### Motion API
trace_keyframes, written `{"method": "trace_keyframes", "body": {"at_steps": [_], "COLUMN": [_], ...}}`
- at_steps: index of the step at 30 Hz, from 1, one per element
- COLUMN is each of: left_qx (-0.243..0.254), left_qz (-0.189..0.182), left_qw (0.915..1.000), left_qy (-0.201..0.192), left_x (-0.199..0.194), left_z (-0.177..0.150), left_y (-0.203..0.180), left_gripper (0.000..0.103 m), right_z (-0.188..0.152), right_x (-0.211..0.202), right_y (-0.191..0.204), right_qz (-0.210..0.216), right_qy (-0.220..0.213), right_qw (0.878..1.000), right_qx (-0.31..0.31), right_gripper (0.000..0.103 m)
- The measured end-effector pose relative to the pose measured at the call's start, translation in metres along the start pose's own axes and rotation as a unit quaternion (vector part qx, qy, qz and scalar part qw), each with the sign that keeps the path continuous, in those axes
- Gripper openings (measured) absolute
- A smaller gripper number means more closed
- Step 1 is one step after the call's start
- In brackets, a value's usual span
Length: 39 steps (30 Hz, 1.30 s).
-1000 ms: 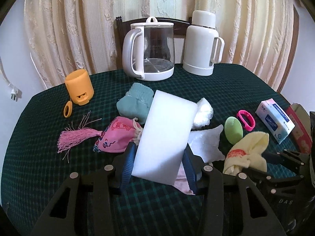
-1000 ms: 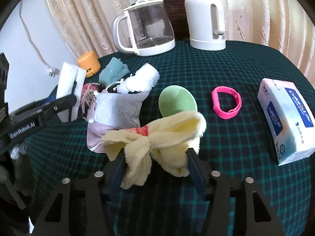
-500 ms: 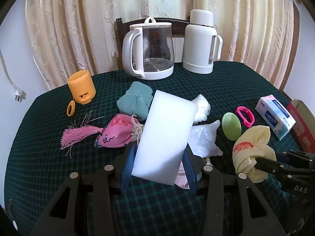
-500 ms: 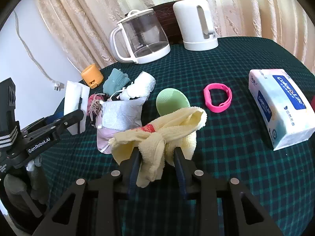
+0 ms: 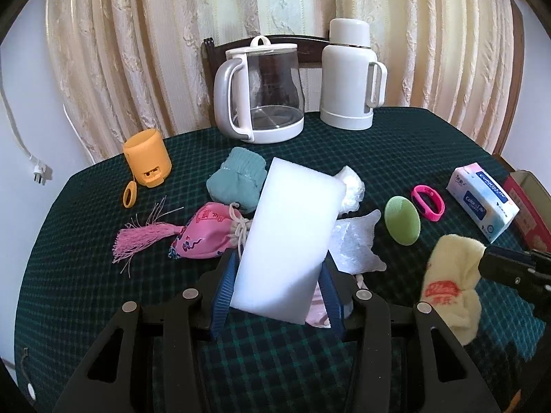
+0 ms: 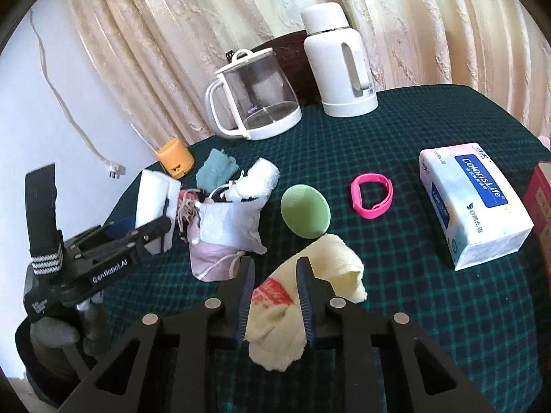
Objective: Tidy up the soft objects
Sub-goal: 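Grasp the cream towel with the right gripper while the left grips the white sponge, then carry the cream towel into the tin box and open the right gripper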
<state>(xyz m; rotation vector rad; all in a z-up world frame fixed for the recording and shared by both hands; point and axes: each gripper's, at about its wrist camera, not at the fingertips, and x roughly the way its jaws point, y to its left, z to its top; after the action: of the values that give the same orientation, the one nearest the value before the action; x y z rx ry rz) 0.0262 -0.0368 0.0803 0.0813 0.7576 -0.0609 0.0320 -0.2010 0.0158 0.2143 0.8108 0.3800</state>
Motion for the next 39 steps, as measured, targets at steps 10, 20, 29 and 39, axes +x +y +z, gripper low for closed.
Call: {"method": "trace_keyframes", "body": {"at_steps": [10, 20, 29, 39], "left_qx": [0.000, -0.006, -0.016, -0.001], "left_qz": [0.001, 0.001, 0.003, 0.000], "left_qw": [1.0000, 1.0000, 0.9998, 1.0000], "left_qy": [-0.004, 0.003, 0.012, 0.003], "left_x": [-0.003, 0.002, 0.009, -0.001], "left_z": [-0.001, -0.004, -0.006, -0.002], "left_y": [-0.007, -0.003, 0.003, -0.014], "left_gripper": [0.048, 0.048, 0.048, 0.048], "right_z": [-0.015, -0.007, -0.009, -0.004], "right_x": [0.014, 0.058, 0.057, -0.010], "right_y": [-0.026, -0.007, -0.005, -0.023], "right_qz": [-0.028, -0.037, -0.071, -0.057], "right_qy": [0.034, 0.071, 0.045, -0.042], "right_qw": [0.997, 0.995, 0.996, 0.995], "right_qx": [0.070, 0.061, 0.040, 0.076], "right_gripper": [0.090, 0.092, 0.043, 0.035]}}
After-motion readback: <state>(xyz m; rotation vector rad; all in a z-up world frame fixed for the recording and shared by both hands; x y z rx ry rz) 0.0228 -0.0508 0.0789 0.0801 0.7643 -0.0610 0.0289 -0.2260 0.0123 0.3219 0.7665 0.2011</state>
